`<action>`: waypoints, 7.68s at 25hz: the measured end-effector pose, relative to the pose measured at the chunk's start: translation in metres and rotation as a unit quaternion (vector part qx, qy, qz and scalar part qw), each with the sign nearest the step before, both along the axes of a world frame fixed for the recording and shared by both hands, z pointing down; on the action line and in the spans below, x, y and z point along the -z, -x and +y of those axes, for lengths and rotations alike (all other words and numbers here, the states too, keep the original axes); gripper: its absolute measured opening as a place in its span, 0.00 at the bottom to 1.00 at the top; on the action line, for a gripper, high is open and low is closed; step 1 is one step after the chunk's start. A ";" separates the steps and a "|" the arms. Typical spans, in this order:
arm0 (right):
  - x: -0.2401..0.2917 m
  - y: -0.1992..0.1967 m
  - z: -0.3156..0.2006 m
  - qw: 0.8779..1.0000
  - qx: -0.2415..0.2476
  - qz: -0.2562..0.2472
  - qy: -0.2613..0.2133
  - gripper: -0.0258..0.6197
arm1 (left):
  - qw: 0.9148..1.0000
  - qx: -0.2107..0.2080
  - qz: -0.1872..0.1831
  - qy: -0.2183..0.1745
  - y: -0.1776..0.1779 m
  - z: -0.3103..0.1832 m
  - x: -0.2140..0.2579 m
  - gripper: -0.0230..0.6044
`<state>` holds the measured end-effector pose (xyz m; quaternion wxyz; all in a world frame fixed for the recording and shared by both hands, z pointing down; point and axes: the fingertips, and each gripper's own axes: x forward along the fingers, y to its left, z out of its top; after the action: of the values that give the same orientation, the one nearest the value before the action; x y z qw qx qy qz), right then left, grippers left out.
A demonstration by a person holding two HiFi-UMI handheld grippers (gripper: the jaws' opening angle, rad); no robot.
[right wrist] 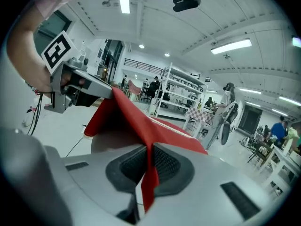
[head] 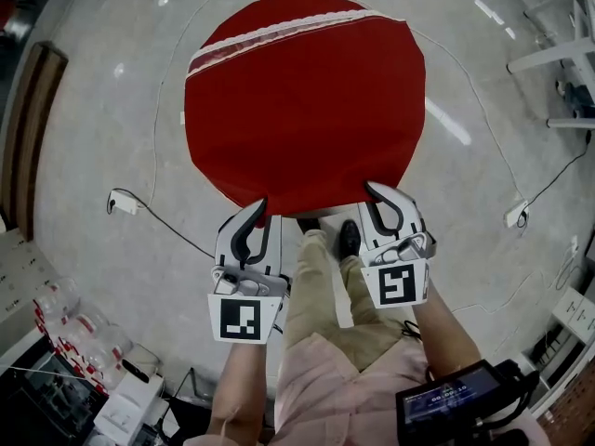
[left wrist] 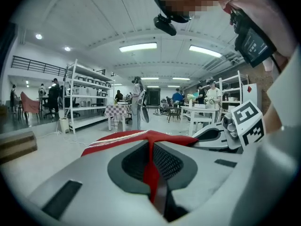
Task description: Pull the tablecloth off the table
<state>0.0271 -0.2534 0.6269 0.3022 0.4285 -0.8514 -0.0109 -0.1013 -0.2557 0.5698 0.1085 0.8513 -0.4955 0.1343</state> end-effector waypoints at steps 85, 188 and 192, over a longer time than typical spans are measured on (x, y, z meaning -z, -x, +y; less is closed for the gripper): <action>0.308 -0.021 0.080 0.952 -0.018 -0.256 -0.166 0.08 | 0.968 0.119 -0.015 -0.219 -0.008 0.114 0.255 0.10; 0.326 0.043 0.342 0.942 -0.121 -0.212 -0.231 0.08 | 0.964 -0.002 0.055 -0.260 0.056 0.336 0.281 0.10; 0.330 0.049 0.355 0.941 -0.117 -0.212 -0.235 0.08 | 0.963 0.001 0.053 -0.264 0.062 0.351 0.284 0.10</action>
<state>-0.0219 0.1011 0.2970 0.0041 0.5762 -0.8129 -0.0841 -0.1636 0.0950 0.2858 -0.0934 0.8551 -0.5078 -0.0470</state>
